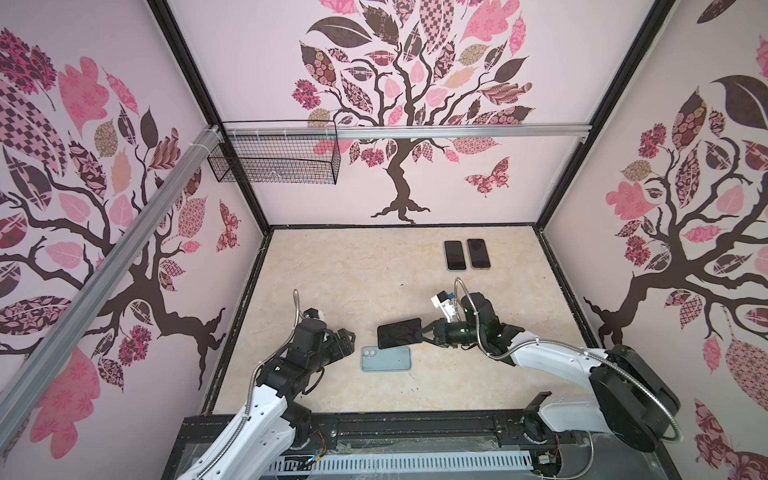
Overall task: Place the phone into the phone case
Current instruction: 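Lower the black phone into the light blue case with both grippers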
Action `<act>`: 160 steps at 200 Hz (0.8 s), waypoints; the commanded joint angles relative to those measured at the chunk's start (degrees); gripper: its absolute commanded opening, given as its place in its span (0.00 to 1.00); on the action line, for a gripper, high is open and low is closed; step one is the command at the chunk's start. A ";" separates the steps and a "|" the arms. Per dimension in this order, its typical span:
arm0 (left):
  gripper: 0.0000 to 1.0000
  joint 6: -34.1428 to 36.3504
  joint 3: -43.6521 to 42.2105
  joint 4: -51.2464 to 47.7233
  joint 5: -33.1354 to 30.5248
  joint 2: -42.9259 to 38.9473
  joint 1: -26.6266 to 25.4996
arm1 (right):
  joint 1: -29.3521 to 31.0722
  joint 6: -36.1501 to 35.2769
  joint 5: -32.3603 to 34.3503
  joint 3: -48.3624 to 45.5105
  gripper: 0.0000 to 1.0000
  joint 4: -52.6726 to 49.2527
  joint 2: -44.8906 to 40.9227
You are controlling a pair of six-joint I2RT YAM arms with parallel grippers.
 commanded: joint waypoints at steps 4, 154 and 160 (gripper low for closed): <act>0.82 1.62 1.64 3.44 3.66 2.27 -0.07 | 0.87 -0.52 -2.32 1.87 0.00 1.74 3.24; 0.63 -3.05 -7.87 7.52 9.99 4.75 -0.67 | 5.38 5.86 0.13 -1.56 0.01 8.93 7.80; 0.63 -3.09 -8.09 7.88 10.47 5.01 -0.69 | 5.50 6.29 0.13 -1.78 0.02 9.56 8.13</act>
